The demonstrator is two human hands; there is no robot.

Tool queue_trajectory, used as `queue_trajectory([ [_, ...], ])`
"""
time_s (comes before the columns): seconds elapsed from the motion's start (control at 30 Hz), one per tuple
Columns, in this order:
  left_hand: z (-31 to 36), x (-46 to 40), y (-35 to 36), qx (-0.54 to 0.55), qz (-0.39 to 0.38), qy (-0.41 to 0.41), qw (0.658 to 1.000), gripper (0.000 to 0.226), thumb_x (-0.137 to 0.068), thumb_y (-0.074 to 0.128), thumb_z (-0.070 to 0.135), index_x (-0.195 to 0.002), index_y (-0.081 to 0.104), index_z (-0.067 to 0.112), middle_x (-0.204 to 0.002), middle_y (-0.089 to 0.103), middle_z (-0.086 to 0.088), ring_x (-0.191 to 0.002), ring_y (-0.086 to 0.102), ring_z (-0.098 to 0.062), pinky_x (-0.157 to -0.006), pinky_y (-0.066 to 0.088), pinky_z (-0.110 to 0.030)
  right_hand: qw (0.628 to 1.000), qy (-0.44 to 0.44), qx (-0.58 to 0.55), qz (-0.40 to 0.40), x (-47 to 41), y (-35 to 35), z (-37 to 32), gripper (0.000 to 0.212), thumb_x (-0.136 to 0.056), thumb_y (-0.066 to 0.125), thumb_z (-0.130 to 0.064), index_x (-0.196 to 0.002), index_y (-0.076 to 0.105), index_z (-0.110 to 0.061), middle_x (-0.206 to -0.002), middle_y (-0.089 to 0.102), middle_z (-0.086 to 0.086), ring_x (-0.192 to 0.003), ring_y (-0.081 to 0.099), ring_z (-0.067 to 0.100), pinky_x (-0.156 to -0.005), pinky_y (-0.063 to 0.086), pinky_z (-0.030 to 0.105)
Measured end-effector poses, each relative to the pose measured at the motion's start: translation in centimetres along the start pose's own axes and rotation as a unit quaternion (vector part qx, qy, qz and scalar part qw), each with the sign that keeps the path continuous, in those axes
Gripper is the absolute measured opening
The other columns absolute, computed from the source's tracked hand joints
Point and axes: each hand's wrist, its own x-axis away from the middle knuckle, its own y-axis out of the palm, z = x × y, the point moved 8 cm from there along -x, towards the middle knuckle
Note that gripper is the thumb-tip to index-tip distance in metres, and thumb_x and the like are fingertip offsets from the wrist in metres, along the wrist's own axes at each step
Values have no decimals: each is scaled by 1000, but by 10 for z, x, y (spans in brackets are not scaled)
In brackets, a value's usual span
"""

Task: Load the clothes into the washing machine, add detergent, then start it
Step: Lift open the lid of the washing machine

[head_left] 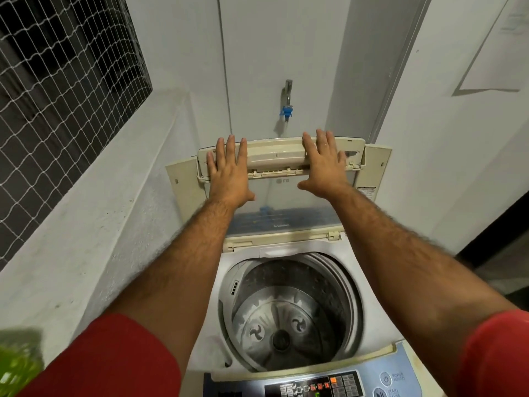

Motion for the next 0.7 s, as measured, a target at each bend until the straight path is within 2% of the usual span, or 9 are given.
queue_trajectory([
  [0.3,-4,-13,4,1,-29,-3,1000,134,-63,85,43,-151,-14,19,-159,-18,-9,-145,-20,-31,-115,-11,-49,998,1,5,-62,-14,-3,-5,118,-72,85,-30,-157,3,-26,-165,-8,6,-151,-13,30,-118,7,64],
  [0.57,-3,-7,-2,1,-46,8,999,135,-63,85,42,-150,-16,18,-158,-21,-9,-144,-22,-31,-116,-9,-49,999,7,-4,-47,14,3,-6,120,-74,84,-35,-156,-2,-25,-164,-17,5,-151,-13,33,-119,8,58],
  [0.7,-7,0,-7,-1,-49,42,998,131,-66,84,40,-151,-13,18,-159,-21,-8,-145,-21,-29,-119,-5,-48,999,0,5,-46,26,2,-4,115,-77,81,-38,-156,-1,-26,-165,-14,3,-151,-11,35,-119,10,60],
])
